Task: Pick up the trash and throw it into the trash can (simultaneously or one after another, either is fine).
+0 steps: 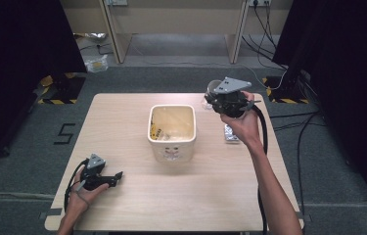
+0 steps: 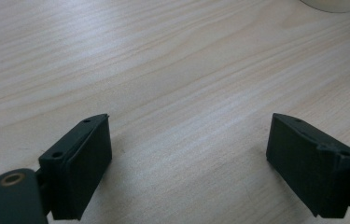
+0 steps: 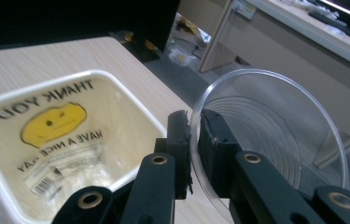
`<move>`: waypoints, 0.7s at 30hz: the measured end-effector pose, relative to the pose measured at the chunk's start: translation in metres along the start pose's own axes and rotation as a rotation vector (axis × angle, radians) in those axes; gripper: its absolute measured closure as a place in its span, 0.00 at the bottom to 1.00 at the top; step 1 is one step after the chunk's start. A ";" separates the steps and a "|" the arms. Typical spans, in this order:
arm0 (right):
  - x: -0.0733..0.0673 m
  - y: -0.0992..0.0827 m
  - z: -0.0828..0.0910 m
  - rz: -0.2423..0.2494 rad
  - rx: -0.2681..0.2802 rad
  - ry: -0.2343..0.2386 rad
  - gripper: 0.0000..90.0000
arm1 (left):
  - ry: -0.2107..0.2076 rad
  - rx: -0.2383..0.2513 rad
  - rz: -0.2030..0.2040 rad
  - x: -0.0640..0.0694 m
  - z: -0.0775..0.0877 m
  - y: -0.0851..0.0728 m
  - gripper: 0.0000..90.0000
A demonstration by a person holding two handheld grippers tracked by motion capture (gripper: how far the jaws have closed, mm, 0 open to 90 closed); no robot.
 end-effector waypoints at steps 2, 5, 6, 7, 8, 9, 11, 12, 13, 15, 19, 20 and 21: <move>-0.006 0.008 0.000 0.008 0.015 0.018 0.92 | 0.000 0.000 0.000 0.000 0.000 0.000 0.15; -0.015 0.016 -0.002 0.014 0.025 0.049 0.92 | 0.000 0.000 0.000 0.000 0.000 0.000 0.15; -0.019 0.019 -0.003 0.015 0.029 0.062 0.92 | 0.000 0.000 0.000 0.000 0.000 0.000 0.15; -0.023 0.022 -0.005 0.017 0.033 0.071 0.92 | 0.000 0.000 0.000 0.000 0.000 0.000 0.15; -0.026 0.024 -0.006 0.025 0.033 0.077 0.92 | 0.000 0.000 0.000 0.000 0.000 0.000 0.15; -0.031 0.027 -0.009 0.036 0.031 0.092 0.92 | 0.000 0.000 0.000 0.000 0.000 0.000 0.15; -0.035 0.029 -0.011 0.037 0.033 0.101 0.92 | 0.000 0.000 0.000 0.000 0.000 0.000 0.15; -0.038 0.031 -0.013 0.039 0.035 0.110 0.92 | 0.000 0.000 0.000 0.000 0.000 0.000 0.15; -0.042 0.032 -0.015 0.041 0.034 0.121 0.92 | 0.000 0.000 0.000 0.000 0.000 0.000 0.15; -0.049 0.033 -0.018 0.043 0.036 0.142 0.92 | 0.000 0.000 0.000 0.000 0.000 0.000 0.15; -0.062 0.033 -0.027 0.050 0.030 0.174 0.92 | 0.000 0.000 0.000 0.000 0.000 0.000 0.15; -0.066 0.032 -0.031 0.051 0.023 0.185 0.91 | 0.000 0.000 0.000 0.000 0.000 0.000 0.15; -0.069 0.032 -0.033 0.055 0.019 0.189 0.91 | 0.000 0.000 0.000 0.000 0.000 0.000 0.15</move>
Point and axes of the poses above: each handheld gripper's, and its own axes: z roughly backward along the jaws, y roughly out of its top, x roughly to its right, the point moved 9 cm from there along -z, roughly forward along the jaws, and after that the axes turned 4 degrees about x, right-handed, at the moved point
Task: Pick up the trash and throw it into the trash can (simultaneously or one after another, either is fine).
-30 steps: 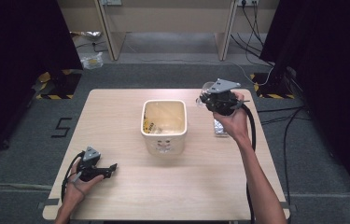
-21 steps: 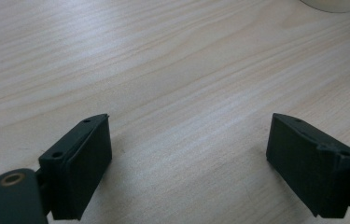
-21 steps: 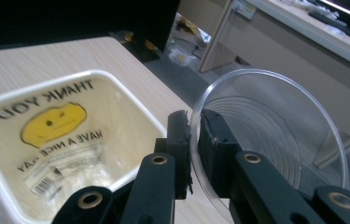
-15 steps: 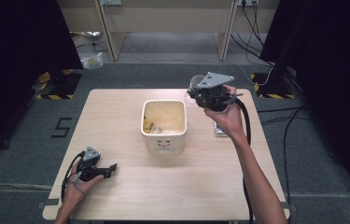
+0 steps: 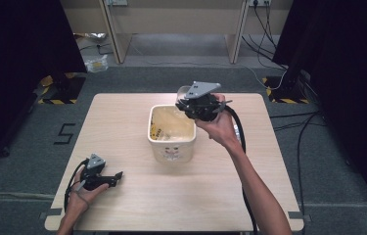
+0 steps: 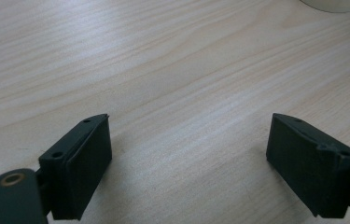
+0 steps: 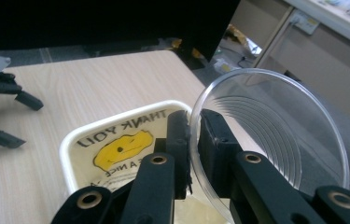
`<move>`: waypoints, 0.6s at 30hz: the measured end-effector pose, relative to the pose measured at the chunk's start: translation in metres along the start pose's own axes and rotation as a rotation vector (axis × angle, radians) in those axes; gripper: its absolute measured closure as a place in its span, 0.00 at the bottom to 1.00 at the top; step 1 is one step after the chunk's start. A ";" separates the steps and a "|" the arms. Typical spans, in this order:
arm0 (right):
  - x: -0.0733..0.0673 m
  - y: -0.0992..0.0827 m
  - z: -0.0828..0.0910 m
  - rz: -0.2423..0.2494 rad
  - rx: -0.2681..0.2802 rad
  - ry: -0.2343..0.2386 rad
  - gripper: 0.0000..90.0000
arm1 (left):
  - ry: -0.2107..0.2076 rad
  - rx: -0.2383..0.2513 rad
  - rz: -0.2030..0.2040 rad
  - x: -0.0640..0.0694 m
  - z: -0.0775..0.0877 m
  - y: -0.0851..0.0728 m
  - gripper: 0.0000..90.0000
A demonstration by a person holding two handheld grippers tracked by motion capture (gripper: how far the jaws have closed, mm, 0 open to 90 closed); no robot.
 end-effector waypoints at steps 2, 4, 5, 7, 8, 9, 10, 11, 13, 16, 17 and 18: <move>-0.005 -0.002 -0.007 0.006 -0.013 0.016 0.91 | 0.000 0.000 0.000 0.000 0.000 0.000 0.15; -0.010 -0.004 -0.013 0.004 -0.024 0.035 0.91 | 0.000 0.000 0.000 0.000 0.000 0.000 0.15; -0.013 -0.006 -0.016 0.010 -0.039 0.044 0.91 | 0.000 0.000 0.000 0.000 0.000 0.000 0.15; -0.015 -0.008 -0.021 0.013 -0.047 0.050 0.91 | 0.000 0.000 0.000 0.000 0.000 0.000 0.15; -0.017 -0.009 -0.023 0.010 -0.051 0.059 0.91 | 0.000 0.000 0.000 0.000 0.000 0.000 0.15; -0.020 -0.009 -0.025 0.005 -0.057 0.071 0.91 | 0.000 0.000 0.000 0.000 0.000 0.000 0.15; -0.022 -0.010 -0.028 0.002 -0.059 0.081 0.91 | 0.000 0.000 0.000 0.000 0.000 0.000 0.15; -0.025 -0.012 -0.030 -0.002 -0.065 0.094 0.91 | 0.000 0.000 0.000 0.000 0.000 0.000 0.15; -0.030 -0.016 -0.036 -0.014 -0.079 0.118 0.91 | 0.000 0.000 0.000 0.000 0.000 0.000 0.15; -0.034 -0.021 -0.044 -0.019 -0.102 0.136 0.91 | 0.000 0.000 0.000 0.000 0.000 0.000 0.15; -0.035 -0.023 -0.046 -0.017 -0.112 0.143 0.91 | 0.000 0.000 0.000 0.000 0.000 0.000 0.15; -0.037 -0.025 -0.048 -0.022 -0.120 0.147 0.91 | 0.000 0.000 0.000 0.000 0.000 0.000 0.15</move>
Point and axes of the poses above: each handheld gripper's, and its own axes: z roughly backward along the jaws, y roughly out of its top, x roughly to its right, the point moved 9 cm from there along -z, roughly forward along the jaws, and after that the axes turned 4 degrees about x, right-handed, at the moved point
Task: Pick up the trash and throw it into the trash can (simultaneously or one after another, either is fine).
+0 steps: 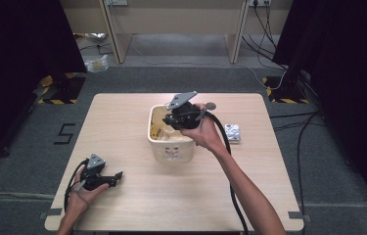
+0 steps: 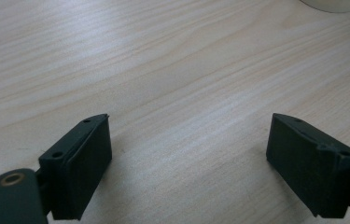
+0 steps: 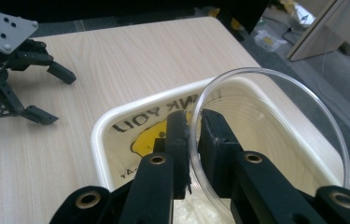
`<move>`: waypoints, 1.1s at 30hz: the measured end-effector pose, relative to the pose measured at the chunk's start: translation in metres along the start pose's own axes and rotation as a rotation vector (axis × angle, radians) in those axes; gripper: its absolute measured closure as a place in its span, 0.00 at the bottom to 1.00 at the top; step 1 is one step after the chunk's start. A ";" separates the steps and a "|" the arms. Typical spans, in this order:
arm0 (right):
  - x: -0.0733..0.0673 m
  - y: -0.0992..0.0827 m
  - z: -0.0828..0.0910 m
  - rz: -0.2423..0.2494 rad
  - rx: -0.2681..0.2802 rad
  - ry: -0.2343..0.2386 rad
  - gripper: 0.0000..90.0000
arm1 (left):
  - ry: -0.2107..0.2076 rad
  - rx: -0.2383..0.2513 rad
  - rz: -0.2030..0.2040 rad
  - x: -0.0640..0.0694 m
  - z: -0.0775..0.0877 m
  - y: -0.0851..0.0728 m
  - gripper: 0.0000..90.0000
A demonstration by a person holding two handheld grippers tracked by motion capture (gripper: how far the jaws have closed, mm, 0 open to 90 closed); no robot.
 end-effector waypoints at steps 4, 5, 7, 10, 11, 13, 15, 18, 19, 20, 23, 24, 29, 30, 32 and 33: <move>-0.005 -0.002 -0.009 -0.008 -0.022 0.029 0.90 | 0.000 0.000 0.000 0.000 0.000 0.000 0.15; -0.007 -0.003 -0.011 -0.005 -0.030 0.036 0.90 | 0.000 0.000 0.000 0.000 0.000 0.000 0.15; -0.010 -0.004 -0.014 -0.007 -0.043 0.049 0.90 | 0.000 0.000 0.000 0.000 0.000 0.000 0.15; -0.011 -0.009 -0.021 -0.017 -0.066 0.062 0.89 | 0.000 0.000 0.000 0.000 0.000 0.000 0.15; -0.012 -0.011 -0.023 -0.018 -0.071 0.071 0.88 | 0.000 0.000 0.000 0.000 0.000 0.000 0.15; -0.011 -0.015 -0.026 -0.031 -0.078 0.080 0.86 | 0.000 0.000 0.000 0.000 0.000 0.000 0.15; -0.012 -0.018 -0.029 -0.049 -0.087 0.087 0.83 | 0.000 0.000 0.000 0.000 0.000 0.000 0.15; -0.012 -0.019 -0.031 -0.061 -0.093 0.087 0.74 | 0.000 0.000 0.000 0.000 0.000 0.000 0.15; -0.011 -0.018 -0.031 -0.067 -0.086 0.089 0.70 | 0.000 0.000 0.000 0.000 0.000 0.000 0.15; -0.011 -0.017 -0.030 -0.074 -0.081 0.091 0.68 | 0.000 0.000 0.000 0.000 0.000 0.000 0.15; -0.007 -0.014 -0.025 -0.090 -0.065 0.079 0.62 | 0.000 0.000 0.000 0.000 0.000 0.000 0.15; -0.004 -0.014 -0.022 -0.093 -0.054 0.073 0.61 | 0.000 0.000 0.000 0.000 0.000 0.000 0.15; 0.010 -0.014 -0.006 -0.131 -0.027 0.031 0.58 | 0.000 0.000 0.000 0.000 0.000 0.000 0.15; 0.012 -0.014 -0.003 -0.137 -0.020 0.022 0.57 | 0.000 0.000 0.000 0.000 0.000 0.000 0.15; 0.018 -0.015 0.002 -0.142 -0.014 -0.002 0.55 | 0.000 0.000 0.000 0.000 0.000 0.000 0.15; 0.020 -0.015 0.004 -0.148 -0.014 -0.014 0.54 | 0.000 0.000 0.000 0.000 0.000 0.000 0.15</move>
Point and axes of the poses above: each handheld gripper's, and its own axes: z roughly backward along the jaws, y roughly out of its top, x roughly to its right, the point moved 9 cm from there along -z, roughly forward along the jaws, and after that the axes turned 4 degrees about x, right-handed, at the moved point
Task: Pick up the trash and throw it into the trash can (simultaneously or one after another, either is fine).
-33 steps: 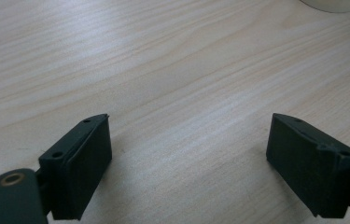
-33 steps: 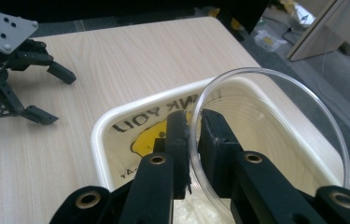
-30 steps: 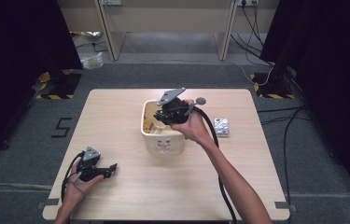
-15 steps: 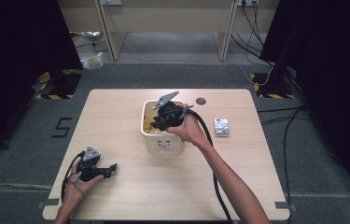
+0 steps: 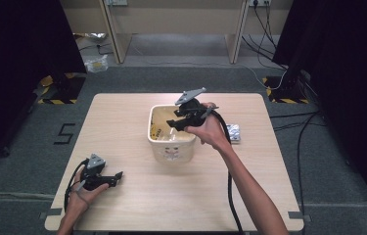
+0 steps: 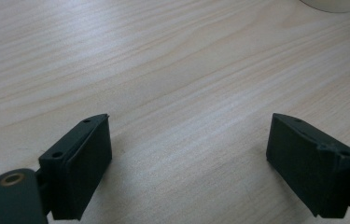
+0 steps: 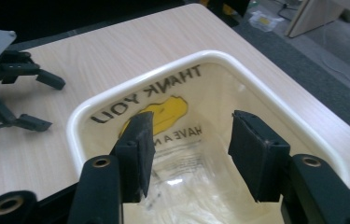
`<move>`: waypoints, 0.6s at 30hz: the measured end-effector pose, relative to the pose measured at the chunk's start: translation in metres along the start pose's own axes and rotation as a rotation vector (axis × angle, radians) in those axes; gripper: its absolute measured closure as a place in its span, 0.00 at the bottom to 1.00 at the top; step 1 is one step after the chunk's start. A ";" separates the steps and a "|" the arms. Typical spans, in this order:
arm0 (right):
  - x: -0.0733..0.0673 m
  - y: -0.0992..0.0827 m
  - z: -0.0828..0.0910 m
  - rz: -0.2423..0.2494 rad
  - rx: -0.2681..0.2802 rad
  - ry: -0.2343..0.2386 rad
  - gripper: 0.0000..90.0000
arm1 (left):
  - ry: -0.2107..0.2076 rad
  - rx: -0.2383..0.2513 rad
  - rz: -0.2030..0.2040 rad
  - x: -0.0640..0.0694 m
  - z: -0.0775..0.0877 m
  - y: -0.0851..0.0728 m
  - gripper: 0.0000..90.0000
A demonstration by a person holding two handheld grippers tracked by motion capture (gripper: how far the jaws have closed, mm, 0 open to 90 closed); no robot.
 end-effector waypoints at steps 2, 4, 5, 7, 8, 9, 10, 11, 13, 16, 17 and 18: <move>0.004 0.001 0.003 -0.005 0.012 -0.015 0.52 | 0.000 0.000 0.000 0.000 0.000 0.000 0.15; 0.009 0.001 0.007 -0.012 0.023 -0.040 0.50 | 0.000 0.000 0.000 0.000 0.000 0.000 0.15; 0.011 0.001 0.008 -0.020 0.029 -0.045 0.49 | 0.000 0.000 0.000 0.000 0.000 0.000 0.15; 0.016 0.001 0.012 -0.036 0.038 -0.066 0.46 | 0.000 0.000 0.000 0.000 0.000 0.000 0.15; 0.021 0.001 0.015 -0.051 0.043 -0.083 0.45 | 0.000 0.000 0.000 0.000 0.000 0.000 0.15; 0.023 0.000 0.017 -0.063 0.048 -0.093 0.44 | 0.000 0.000 0.000 0.000 0.000 0.000 0.15; 0.028 0.000 0.021 -0.074 0.059 -0.108 0.42 | 0.000 0.000 0.000 0.000 0.000 0.000 0.15; 0.030 0.000 0.023 -0.086 0.063 -0.121 0.41 | 0.000 0.000 0.000 0.000 0.000 0.000 0.15; 0.038 0.001 0.030 -0.105 0.081 -0.156 0.38 | 0.000 0.000 0.000 0.000 0.000 0.000 0.15; 0.046 0.002 0.039 -0.134 0.100 -0.184 0.36 | 0.000 0.000 0.000 0.000 0.000 0.000 0.15; 0.048 0.002 0.042 -0.144 0.106 -0.195 0.35 | 0.000 0.000 0.000 0.000 0.000 0.000 0.15; 0.051 0.003 0.045 -0.149 0.112 -0.202 0.35 | 0.000 0.000 0.000 0.000 0.000 0.000 0.15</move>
Point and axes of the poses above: each handheld gripper's, and its own axes: z roughly backward along the jaws, y roughly out of its top, x roughly to its right, the point moved 9 cm from there along -z, roughly forward along the jaws, and after that the axes turned 4 degrees about x, right-handed, at the moved point
